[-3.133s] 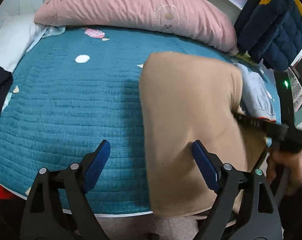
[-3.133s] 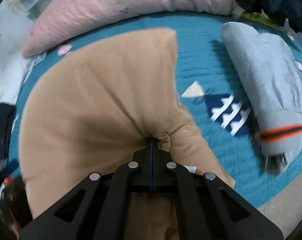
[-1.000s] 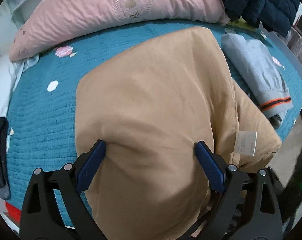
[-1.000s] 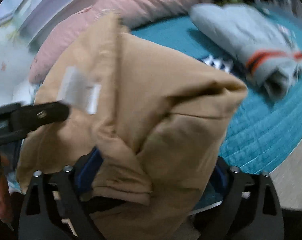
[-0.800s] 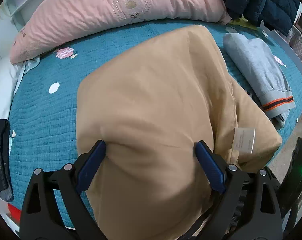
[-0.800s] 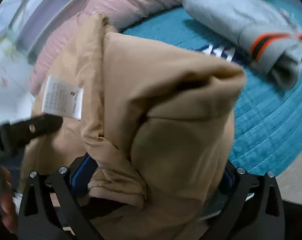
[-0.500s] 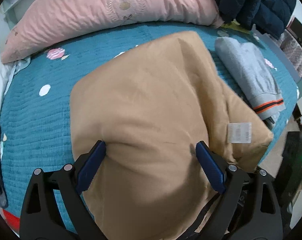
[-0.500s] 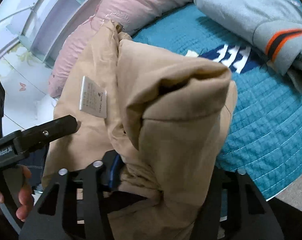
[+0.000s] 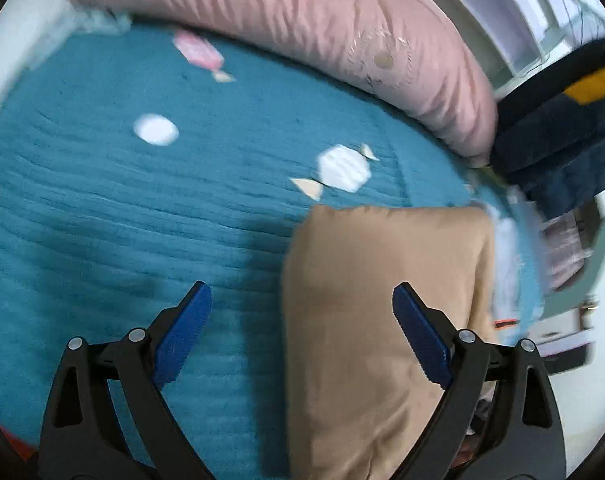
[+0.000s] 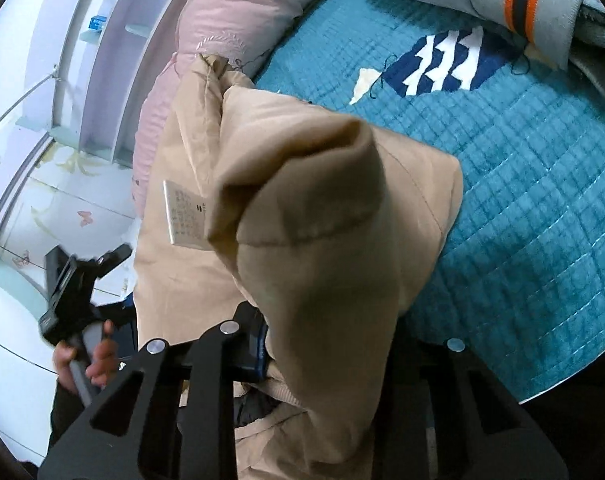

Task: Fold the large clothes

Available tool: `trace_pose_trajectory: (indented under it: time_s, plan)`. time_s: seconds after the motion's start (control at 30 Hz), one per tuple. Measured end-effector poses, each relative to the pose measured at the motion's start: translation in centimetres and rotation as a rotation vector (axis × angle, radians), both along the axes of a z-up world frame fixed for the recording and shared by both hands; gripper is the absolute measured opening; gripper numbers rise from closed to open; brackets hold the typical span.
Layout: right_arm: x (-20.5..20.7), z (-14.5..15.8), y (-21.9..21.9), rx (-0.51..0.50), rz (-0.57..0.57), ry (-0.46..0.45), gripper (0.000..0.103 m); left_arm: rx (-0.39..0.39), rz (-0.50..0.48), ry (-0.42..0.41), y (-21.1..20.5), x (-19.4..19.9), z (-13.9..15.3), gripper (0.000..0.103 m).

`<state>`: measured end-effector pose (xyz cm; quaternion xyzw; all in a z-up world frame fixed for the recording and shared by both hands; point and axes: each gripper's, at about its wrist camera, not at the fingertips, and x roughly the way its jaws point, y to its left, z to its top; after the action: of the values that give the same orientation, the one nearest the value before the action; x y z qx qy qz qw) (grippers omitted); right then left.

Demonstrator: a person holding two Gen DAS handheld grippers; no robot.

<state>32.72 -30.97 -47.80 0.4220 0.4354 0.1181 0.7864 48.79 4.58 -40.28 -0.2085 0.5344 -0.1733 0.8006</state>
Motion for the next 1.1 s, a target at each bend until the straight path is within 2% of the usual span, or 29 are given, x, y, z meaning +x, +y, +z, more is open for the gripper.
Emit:
trace_pose_trajectory:
  time_s: [0.07, 0.2, 0.27, 0.37, 0.4, 0.43, 0.5, 0.6, 0.77, 0.87, 1.0, 1.1]
  plan:
    - [0.0, 0.1, -0.1, -0.01, 0.001, 0.002, 0.026, -0.019, -0.012, 0.056, -0.7, 1.3, -1.8, 0.092]
    - [0.0, 0.3, 0.4, -0.012, 0.0, 0.019, 0.026, -0.169, -0.024, 0.083, -2.2, 2.8, -3.5, 0.091]
    - [0.1, 0.2, 0.4, 0.013, -0.004, 0.028, 0.026, -0.188, -0.036, 0.119, -3.0, 3.6, -4.8, 0.091]
    - [0.2, 0.4, 0.6, 0.022, -0.009, 0.043, 0.026, -0.272, -0.037, 0.207, -3.8, 4.3, -7.3, 0.091]
    - [0.2, 0.8, 1.0, 0.001, 0.003, 0.04, 0.026, -0.276, -0.041, 0.19, -3.9, 4.3, -7.2, 0.08]
    - [0.2, 1.1, 1.4, -0.008, 0.01, 0.037, 0.025, -0.246, -0.059, 0.138, -4.2, 4.0, -6.3, 0.066]
    - [0.2, 1.7, 2.2, -0.017, 0.029, 0.032, 0.024, -0.228, -0.087, 0.069, -4.4, 3.5, -4.8, 0.054]
    - [0.3, 2.5, 2.7, -0.002, 0.017, 0.019, 0.023, -0.229, -0.101, 0.017, -3.8, 3.2, -2.7, 0.046]
    - [1.7, 5.6, 2.5, 0.047, 0.014, -0.043, 0.022, -0.218, -0.125, -0.102, -3.5, 3.3, 4.1, 0.045]
    - [3.4, 9.5, 0.7, 0.045, 0.005, -0.098, 0.022, -0.221, -0.143, -0.156, -5.0, 4.1, 8.2, 0.045]
    - [4.2, 14.7, -3.7, -0.004, -0.028, -0.169, 0.022, -0.261, -0.193, -0.224, -10.4, 5.6, 13.7, 0.045]
    - [3.7, 17.7, -8.3, -0.046, -0.072, -0.207, 0.022, -0.284, -0.249, -0.253, -15.4, 6.3, 16.2, 0.045]
